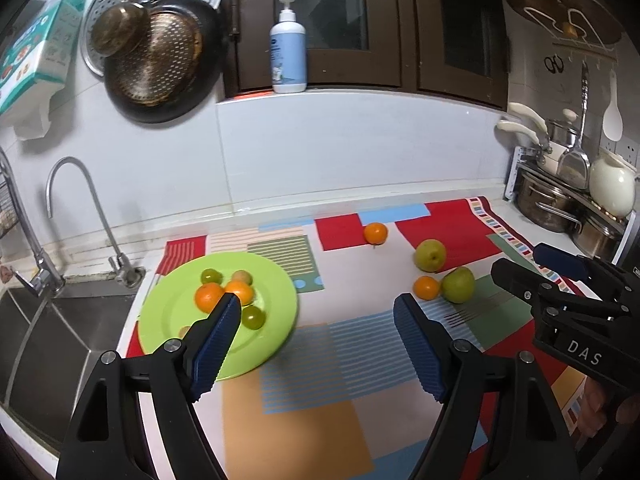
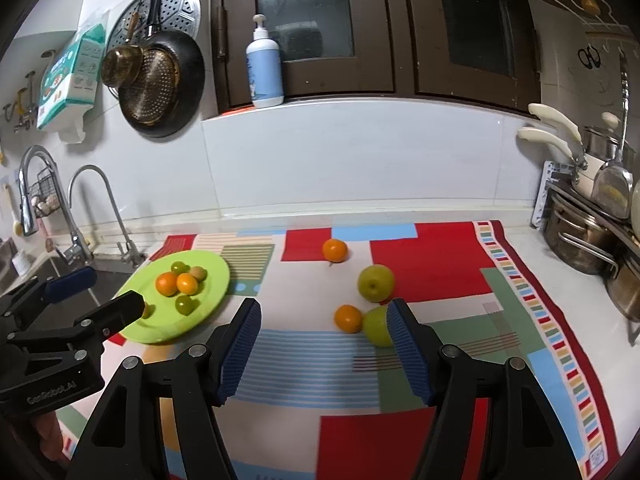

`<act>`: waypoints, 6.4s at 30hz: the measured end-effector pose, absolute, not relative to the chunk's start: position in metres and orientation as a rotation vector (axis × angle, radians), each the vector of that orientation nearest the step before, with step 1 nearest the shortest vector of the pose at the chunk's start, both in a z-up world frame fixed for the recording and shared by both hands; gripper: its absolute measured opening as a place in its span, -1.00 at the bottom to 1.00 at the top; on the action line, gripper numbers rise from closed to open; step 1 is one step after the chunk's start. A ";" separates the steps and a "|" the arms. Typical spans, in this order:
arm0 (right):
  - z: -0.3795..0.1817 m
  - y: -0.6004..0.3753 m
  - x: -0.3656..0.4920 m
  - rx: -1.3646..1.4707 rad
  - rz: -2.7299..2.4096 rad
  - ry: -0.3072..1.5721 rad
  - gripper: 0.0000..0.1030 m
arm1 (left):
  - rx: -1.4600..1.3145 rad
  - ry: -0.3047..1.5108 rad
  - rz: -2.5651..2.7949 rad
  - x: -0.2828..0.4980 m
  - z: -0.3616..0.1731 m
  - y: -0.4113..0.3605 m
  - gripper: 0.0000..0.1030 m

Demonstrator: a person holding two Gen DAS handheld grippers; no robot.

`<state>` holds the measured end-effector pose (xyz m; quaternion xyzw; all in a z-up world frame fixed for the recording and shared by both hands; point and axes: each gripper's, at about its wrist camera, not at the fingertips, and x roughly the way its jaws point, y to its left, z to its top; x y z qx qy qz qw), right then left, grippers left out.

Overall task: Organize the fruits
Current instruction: 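Move both open grippers from the plate toward the remaining fruits on the cloth, then grasp an orange with the left gripper while the right gripper grasps a large green pear, then carry the orange to the green plate with the left gripper while the right carries the pear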

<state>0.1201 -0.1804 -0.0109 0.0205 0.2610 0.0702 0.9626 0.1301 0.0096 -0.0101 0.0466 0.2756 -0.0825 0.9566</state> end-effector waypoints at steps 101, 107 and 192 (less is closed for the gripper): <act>-0.076 -0.258 0.197 0.109 0.079 0.712 -0.01 | 0.149 0.781 -0.451 0.235 -0.085 -0.103 -0.31; -0.062 -0.243 0.181 0.095 0.105 0.677 -0.01 | 0.135 0.744 -0.398 0.214 -0.070 -0.083 -0.31; -0.085 0.054 0.222 -0.051 0.428 0.760 0.00 | 0.141 0.748 -0.197 0.262 -0.090 0.189 -0.30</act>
